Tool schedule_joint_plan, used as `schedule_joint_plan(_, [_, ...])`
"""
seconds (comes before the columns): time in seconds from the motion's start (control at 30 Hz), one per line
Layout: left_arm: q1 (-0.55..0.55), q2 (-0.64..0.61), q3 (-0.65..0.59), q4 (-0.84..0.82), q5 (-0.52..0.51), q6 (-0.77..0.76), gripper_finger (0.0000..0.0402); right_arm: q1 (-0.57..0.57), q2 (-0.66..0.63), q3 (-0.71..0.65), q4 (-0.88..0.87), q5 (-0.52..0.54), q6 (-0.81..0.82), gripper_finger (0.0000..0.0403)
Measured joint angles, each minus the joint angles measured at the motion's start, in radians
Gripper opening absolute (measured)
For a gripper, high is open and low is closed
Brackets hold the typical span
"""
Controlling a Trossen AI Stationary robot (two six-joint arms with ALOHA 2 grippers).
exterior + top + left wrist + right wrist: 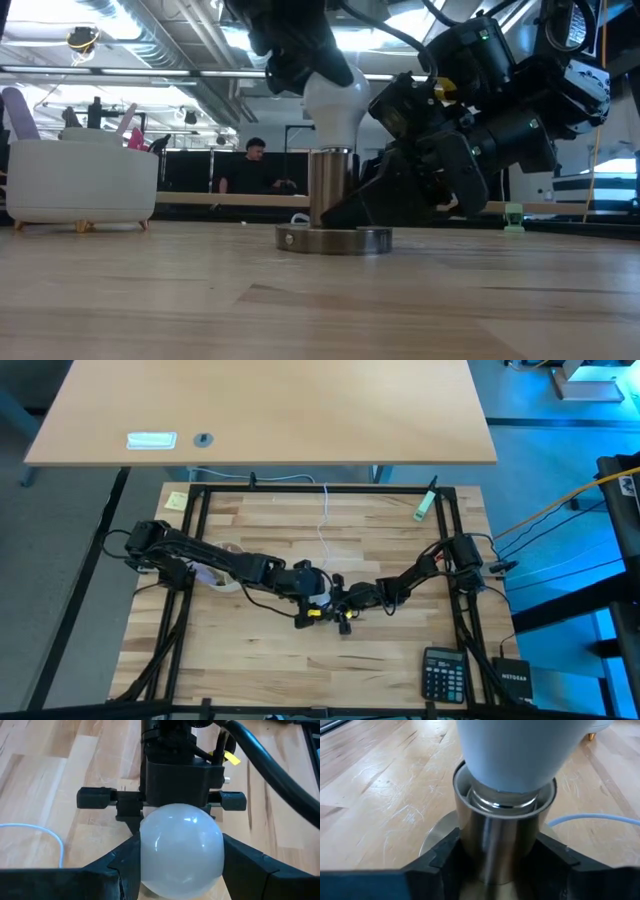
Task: Screw lightbulb
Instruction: Insert the lightbulb into the lamp
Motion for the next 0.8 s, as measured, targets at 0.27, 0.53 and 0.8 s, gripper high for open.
schedule_joint_plan(0.27, [-0.003, 0.006, 0.022, -0.018, 0.016, 0.022, 0.021, 0.0, 0.0, 0.0, -0.003, 0.0, -0.001, 0.0182])
schedule_joint_plan(0.53, [-0.033, 0.007, 0.022, -0.018, -0.026, 0.03, 0.021, -0.018, 0.0, 0.0, 0.001, -0.019, 0.069, 0.0182])
schedule_joint_plan(0.8, [-0.026, 0.008, 0.021, -0.032, -0.018, 0.048, 0.021, -0.019, 0.0, 0.008, 0.008, -0.037, 0.055, 0.0182])
